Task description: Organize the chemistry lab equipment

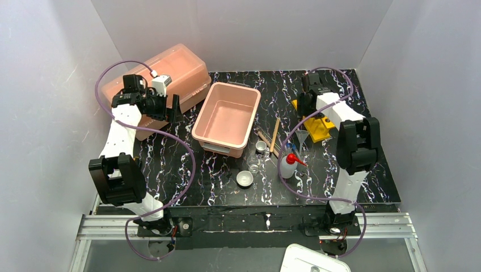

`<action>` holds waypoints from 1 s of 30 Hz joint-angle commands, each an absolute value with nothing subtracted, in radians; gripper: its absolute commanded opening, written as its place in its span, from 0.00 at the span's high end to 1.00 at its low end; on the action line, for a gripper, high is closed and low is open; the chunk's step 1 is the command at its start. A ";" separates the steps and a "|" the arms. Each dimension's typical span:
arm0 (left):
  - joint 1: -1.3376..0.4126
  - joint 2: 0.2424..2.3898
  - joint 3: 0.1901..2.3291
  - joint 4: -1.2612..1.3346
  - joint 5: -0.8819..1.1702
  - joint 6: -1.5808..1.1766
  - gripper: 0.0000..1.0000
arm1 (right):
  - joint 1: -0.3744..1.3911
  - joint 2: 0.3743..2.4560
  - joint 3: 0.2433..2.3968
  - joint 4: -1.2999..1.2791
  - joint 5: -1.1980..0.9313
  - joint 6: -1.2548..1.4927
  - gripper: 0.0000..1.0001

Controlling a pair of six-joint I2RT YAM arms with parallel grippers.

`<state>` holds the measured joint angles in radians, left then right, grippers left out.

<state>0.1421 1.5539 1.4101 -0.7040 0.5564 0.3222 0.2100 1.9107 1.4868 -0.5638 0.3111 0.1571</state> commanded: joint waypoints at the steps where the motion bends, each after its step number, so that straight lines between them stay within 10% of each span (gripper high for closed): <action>1: 0.146 1.505 1.404 -0.715 0.566 0.337 0.01 | 0.219 1.747 1.342 -0.497 0.365 0.175 0.34; 14: 0.149 1.453 1.460 -0.714 0.543 0.310 0.01 | 0.414 1.613 1.480 -0.498 0.409 0.101 0.00; 20: 0.177 1.405 1.449 -0.648 0.623 0.230 0.01 | 0.400 1.622 1.418 -0.329 -0.198 0.245 0.00; 24: 0.189 1.391 1.455 -0.645 0.662 0.212 0.01 | 0.418 1.761 1.484 -0.427 -0.343 0.229 0.25; 30: 0.191 1.367 1.434 -0.636 0.651 0.212 0.01 | 0.509 1.840 1.418 -0.417 -0.180 0.164 0.36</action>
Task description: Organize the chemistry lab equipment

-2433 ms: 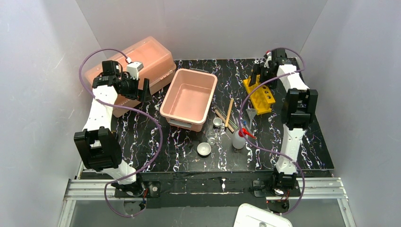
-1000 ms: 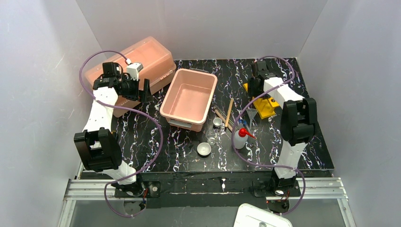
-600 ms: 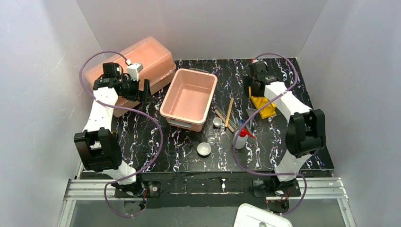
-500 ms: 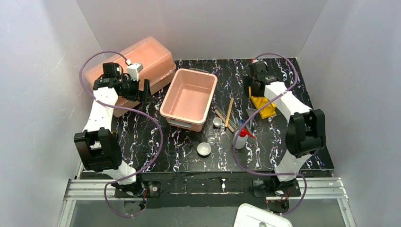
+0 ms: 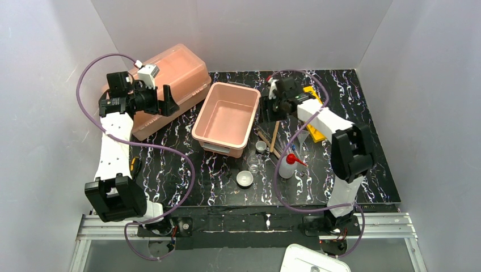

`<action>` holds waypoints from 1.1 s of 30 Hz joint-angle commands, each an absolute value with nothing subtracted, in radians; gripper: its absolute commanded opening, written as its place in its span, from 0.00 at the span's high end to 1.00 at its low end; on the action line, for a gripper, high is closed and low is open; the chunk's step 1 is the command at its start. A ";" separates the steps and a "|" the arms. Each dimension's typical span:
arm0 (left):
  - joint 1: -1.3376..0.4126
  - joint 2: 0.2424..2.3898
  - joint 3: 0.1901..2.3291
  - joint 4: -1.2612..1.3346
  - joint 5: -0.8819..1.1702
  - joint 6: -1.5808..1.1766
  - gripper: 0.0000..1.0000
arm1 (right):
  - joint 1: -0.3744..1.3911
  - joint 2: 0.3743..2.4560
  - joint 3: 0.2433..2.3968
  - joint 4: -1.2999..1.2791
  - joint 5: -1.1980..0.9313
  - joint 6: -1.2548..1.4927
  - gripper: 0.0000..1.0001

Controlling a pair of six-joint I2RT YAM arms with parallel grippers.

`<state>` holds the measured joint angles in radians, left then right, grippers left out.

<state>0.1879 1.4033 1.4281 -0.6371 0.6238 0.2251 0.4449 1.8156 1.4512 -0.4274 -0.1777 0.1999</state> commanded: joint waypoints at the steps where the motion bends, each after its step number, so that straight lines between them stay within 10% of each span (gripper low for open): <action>1: 0.191 1.367 1.431 -0.637 0.645 0.215 0.01 | 0.520 1.843 1.406 -0.406 -0.158 0.162 0.38; 33: 0.191 1.388 1.454 -0.697 0.648 0.258 0.01 | 0.536 1.995 1.413 -0.374 0.088 0.208 0.49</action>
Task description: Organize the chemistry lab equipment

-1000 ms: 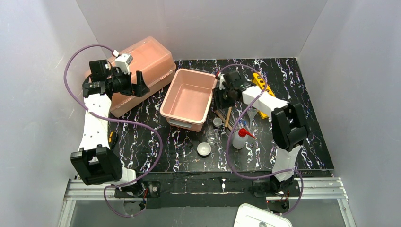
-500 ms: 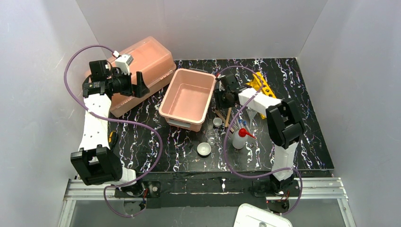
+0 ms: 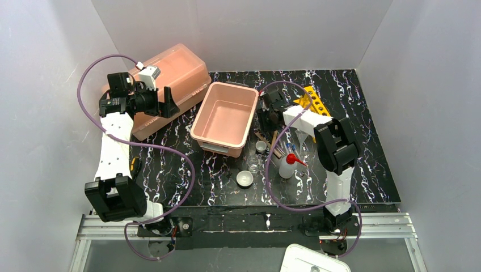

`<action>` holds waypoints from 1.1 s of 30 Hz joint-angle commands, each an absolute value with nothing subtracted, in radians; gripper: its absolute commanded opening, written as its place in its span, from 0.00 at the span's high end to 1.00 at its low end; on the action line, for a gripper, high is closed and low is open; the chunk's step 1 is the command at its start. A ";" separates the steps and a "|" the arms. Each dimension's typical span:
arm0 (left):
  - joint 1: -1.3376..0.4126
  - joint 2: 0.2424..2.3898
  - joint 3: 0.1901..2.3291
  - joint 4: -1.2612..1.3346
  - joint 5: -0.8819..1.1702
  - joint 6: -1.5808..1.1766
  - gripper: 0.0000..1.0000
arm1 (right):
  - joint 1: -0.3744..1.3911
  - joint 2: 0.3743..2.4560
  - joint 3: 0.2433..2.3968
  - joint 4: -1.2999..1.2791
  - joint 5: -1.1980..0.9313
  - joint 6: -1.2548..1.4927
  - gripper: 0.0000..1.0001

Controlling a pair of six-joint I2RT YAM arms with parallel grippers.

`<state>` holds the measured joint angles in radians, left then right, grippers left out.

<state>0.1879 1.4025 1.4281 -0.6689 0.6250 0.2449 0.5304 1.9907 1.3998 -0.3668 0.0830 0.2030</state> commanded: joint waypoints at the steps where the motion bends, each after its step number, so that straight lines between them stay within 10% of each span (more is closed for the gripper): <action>1: 0.191 1.388 1.454 -0.698 0.650 0.259 0.01 | 0.539 1.994 1.408 -0.373 0.090 0.209 0.49; 24: 0.191 1.385 1.468 -0.698 0.672 0.245 0.01 | 0.548 2.075 1.524 -0.432 0.162 0.298 0.77; 29: 0.191 1.375 1.455 -0.700 0.666 0.254 0.01 | 0.547 2.034 1.468 -0.420 0.169 0.320 0.33; 33: 0.191 1.375 1.450 -0.699 0.670 0.256 0.01 | 0.549 1.984 1.393 -0.396 0.164 0.341 0.24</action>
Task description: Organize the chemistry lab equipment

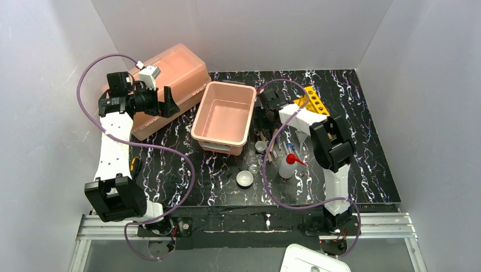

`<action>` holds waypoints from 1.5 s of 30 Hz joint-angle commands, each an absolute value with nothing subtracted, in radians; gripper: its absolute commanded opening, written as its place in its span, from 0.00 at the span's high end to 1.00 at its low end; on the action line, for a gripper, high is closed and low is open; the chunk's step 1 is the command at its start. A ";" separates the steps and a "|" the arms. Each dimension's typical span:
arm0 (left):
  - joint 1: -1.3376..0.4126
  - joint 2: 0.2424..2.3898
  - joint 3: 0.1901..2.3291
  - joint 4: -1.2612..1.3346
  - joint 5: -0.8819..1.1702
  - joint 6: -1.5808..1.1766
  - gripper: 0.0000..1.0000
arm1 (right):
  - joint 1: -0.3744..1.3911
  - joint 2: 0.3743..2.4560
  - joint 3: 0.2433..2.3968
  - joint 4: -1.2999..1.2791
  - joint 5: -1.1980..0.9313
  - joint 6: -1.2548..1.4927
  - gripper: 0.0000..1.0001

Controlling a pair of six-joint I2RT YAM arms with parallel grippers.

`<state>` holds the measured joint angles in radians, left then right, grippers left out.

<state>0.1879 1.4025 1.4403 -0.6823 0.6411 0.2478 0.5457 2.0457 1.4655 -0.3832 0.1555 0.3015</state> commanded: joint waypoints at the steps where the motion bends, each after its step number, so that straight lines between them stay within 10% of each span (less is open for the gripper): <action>1: 0.191 1.374 1.450 -0.700 0.670 0.257 0.01 | 0.550 1.975 1.378 -0.390 0.163 0.349 0.25; 17: 0.191 1.381 1.470 -0.700 0.693 0.241 0.01 | 0.561 2.010 1.424 -0.430 0.212 0.373 0.66; 24: 0.191 1.377 1.472 -0.698 0.716 0.235 0.01 | 0.561 2.027 1.494 -0.453 0.210 0.367 0.44; 33: 0.191 1.371 1.453 -0.712 0.699 0.267 0.01 | 0.560 2.092 1.557 -0.459 0.238 0.362 0.42; 45: 0.191 1.381 1.460 -0.721 0.689 0.278 0.01 | 0.544 2.090 1.544 -0.443 0.270 0.387 0.73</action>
<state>0.1879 1.4028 1.4406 -0.6907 0.6804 0.2651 0.5503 2.0880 1.5372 -0.4533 0.2476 0.3706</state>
